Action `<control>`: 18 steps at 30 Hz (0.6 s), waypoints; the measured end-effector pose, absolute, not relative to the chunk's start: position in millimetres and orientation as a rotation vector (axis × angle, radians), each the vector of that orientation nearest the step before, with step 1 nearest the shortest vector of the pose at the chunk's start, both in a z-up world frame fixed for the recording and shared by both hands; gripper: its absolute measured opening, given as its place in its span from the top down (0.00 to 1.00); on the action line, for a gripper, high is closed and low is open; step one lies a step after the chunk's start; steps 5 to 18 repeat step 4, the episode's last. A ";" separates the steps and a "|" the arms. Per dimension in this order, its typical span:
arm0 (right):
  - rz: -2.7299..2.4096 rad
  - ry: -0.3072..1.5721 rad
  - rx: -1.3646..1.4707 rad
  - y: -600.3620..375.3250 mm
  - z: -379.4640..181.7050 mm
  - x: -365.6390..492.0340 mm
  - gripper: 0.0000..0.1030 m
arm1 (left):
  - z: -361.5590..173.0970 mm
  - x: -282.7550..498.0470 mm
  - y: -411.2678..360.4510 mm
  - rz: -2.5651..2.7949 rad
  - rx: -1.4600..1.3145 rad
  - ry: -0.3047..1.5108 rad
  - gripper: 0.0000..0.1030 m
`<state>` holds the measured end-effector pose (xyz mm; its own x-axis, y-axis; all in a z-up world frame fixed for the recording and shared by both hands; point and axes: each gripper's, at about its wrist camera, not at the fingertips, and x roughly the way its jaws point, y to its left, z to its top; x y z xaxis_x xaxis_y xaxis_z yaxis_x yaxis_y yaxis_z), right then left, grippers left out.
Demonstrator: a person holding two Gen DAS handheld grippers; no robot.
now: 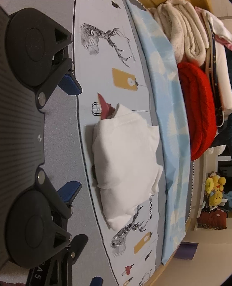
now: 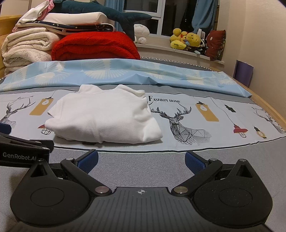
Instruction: Fold small clothes
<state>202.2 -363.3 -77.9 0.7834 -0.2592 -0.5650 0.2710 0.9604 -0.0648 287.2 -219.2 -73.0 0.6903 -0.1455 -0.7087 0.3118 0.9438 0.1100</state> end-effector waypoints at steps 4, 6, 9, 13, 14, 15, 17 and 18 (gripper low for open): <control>-0.279 0.610 0.019 -362.8 -78.3 202.3 0.01 | -73.9 285.0 -222.1 -0.245 0.255 0.754 0.01; -0.279 0.610 0.019 -362.8 -78.3 202.3 0.01 | -73.9 285.0 -222.1 -0.245 0.255 0.754 0.01; -0.279 0.610 0.019 -362.8 -78.3 202.3 0.01 | -73.9 285.0 -222.1 -0.245 0.255 0.754 0.01; -0.279 0.610 0.019 -362.8 -78.3 202.3 0.01 | -73.9 285.0 -222.1 -0.245 0.255 0.754 0.01; -0.279 0.610 0.019 -362.8 -78.3 202.3 0.01 | -73.9 285.0 -222.1 -0.245 0.255 0.754 0.01; -0.279 0.610 0.019 -362.8 -78.3 202.3 0.01 | -73.9 285.0 -222.1 -0.245 0.255 0.754 0.01; -0.279 0.610 0.019 -362.8 -78.3 202.3 0.01 | -73.9 285.0 -222.1 -0.245 0.255 0.754 0.01; -0.279 0.610 0.019 -362.8 -78.3 202.3 0.01 | -73.9 285.0 -222.1 -0.245 0.255 0.754 0.01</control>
